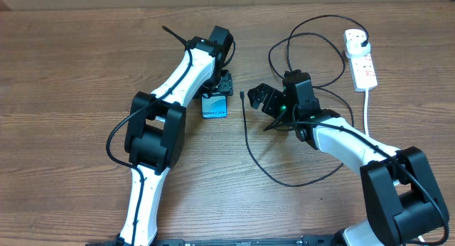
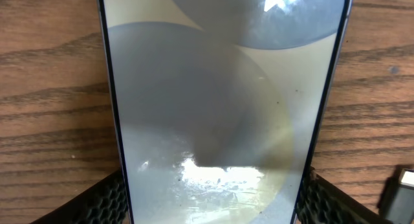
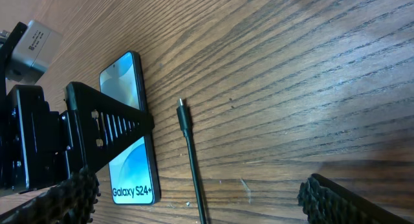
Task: Plug charger to phone and switch on socket
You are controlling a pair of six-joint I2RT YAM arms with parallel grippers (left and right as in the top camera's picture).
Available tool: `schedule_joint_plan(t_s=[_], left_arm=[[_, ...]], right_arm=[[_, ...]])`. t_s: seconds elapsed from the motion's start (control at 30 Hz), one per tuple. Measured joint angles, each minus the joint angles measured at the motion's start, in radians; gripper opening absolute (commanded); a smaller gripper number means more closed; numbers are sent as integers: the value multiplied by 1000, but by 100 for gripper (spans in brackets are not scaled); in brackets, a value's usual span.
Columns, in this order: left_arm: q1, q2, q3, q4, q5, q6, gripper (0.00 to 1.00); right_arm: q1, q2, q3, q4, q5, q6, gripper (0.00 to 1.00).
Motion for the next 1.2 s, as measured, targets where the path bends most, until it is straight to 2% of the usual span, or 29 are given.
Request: schedule_joint_plan(t_s=[1.2], left_arm=[[0, 0, 0, 0, 4, 0, 73]], right_arm=[[0, 0, 0, 0, 15, 0, 100]])
